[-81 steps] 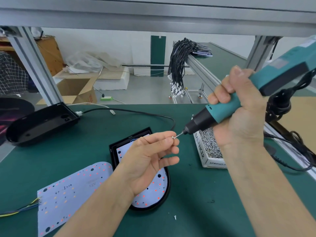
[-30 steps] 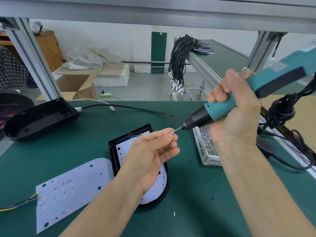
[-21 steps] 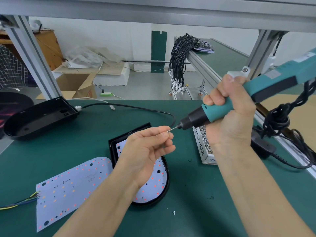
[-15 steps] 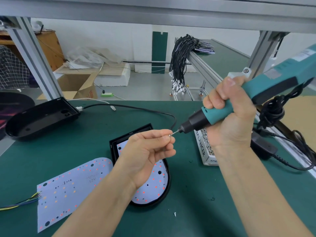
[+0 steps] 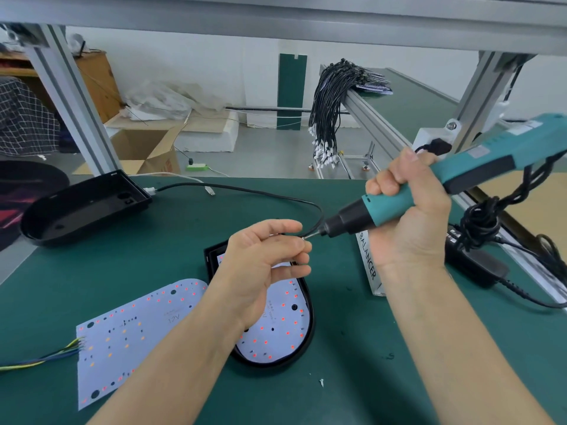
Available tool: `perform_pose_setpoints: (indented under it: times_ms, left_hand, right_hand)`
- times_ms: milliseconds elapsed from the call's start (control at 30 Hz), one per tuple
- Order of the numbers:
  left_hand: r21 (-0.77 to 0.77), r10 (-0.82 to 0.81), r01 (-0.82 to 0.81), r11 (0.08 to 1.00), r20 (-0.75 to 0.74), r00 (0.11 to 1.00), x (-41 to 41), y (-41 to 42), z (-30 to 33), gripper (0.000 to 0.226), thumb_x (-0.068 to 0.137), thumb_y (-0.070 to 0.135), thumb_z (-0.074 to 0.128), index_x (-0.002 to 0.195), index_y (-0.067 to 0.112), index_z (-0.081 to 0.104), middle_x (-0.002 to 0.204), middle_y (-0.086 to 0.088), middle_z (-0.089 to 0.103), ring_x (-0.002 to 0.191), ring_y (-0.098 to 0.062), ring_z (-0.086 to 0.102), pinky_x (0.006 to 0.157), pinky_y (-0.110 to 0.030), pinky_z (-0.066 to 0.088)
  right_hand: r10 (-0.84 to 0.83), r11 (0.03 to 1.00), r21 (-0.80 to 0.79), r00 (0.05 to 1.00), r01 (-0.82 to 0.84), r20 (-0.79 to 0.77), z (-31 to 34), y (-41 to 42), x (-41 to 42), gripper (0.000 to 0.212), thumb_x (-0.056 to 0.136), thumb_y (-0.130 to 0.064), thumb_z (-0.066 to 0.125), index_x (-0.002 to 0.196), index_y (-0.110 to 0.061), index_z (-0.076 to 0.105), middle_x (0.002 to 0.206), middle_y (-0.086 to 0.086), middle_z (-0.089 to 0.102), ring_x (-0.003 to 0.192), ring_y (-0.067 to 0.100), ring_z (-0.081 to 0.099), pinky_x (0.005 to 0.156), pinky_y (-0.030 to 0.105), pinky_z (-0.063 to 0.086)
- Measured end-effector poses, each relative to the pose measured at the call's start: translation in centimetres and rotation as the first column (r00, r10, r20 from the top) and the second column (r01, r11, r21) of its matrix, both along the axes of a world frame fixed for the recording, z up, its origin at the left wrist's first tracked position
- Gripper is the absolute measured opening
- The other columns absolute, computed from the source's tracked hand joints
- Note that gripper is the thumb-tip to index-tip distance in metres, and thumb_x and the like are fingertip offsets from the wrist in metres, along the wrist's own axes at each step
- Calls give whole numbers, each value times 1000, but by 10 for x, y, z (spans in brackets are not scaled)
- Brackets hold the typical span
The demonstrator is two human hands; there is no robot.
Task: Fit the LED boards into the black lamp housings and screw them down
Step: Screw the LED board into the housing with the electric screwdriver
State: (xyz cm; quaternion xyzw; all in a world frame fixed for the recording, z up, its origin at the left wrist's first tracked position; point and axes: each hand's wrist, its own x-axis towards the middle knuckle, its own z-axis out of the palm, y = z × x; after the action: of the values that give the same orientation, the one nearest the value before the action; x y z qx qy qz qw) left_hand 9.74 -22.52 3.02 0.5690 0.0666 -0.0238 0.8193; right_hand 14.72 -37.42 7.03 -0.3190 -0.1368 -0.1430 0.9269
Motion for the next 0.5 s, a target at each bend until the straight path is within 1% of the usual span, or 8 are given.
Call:
perform_pose_setpoints:
  times_ms: [133,233,300,367,400,433,467,500]
  left_hand:
    - [-41,-14,14,999,-2,1000,0,2,1,21,81,-5,64,100,5,67,78,-10,72,64,-16,66,56,-26,55]
    - [-73,-66,64,995,-33,997,-2,4,5,42,67,3,75,108,7,66,92,-12,75,67,-18,68,56,-27,56]
    - [-76,-10,7,997,-51,999,-2,11,7,53,59,5,79,110,10,66,98,-11,74,65,-17,68,54,-27,55]
    - [147,189,-181,972,-38,981,3,29,3,55,60,24,76,113,16,64,101,-2,72,68,-11,66,56,-27,54]
    - [398,304,-275,875,-10,953,7,42,-1,61,60,34,76,118,20,61,107,3,69,78,-8,65,65,-29,54]
    - [663,380,-294,688,16,925,11,56,-7,68,64,43,77,125,22,56,115,5,63,93,-9,62,77,-33,52]
    - [834,396,-219,507,0,918,13,67,-13,74,68,50,76,132,22,49,123,4,58,106,-14,57,87,-35,48]
    - [904,378,-106,415,-65,924,15,75,-19,79,72,53,74,136,21,43,127,1,54,113,-20,53,93,-37,45]
  right_hand:
    - [-16,1000,15,1000,16,-17,1,2,3,34,83,-4,57,60,-22,38,57,-8,42,47,6,41,53,20,40]
    - [-20,1000,23,1000,20,-17,2,2,5,37,86,-3,55,59,-22,38,55,-8,41,47,6,41,53,20,40]
    - [-16,1000,24,1000,17,-19,2,2,6,38,87,-2,55,59,-22,38,55,-8,41,47,6,41,53,20,40]
    - [-7,1000,19,1000,8,-21,1,3,7,38,86,-2,55,59,-21,38,55,-8,41,47,6,41,53,20,40]
    - [-3,1000,13,1000,3,-22,0,3,9,38,86,-3,56,58,-21,38,55,-8,41,47,6,41,53,20,40]
    - [1,1000,4,1000,-1,-27,-2,5,9,37,85,-3,56,57,-22,39,55,-7,41,47,6,40,53,20,40]
    - [8,1000,-4,999,-8,-35,-4,7,10,36,84,-3,57,58,-22,39,55,-7,40,47,7,40,53,21,40]
    - [13,1000,-14,999,-14,-46,-7,10,11,34,82,-3,57,60,-21,38,56,-6,40,46,7,40,52,21,40]
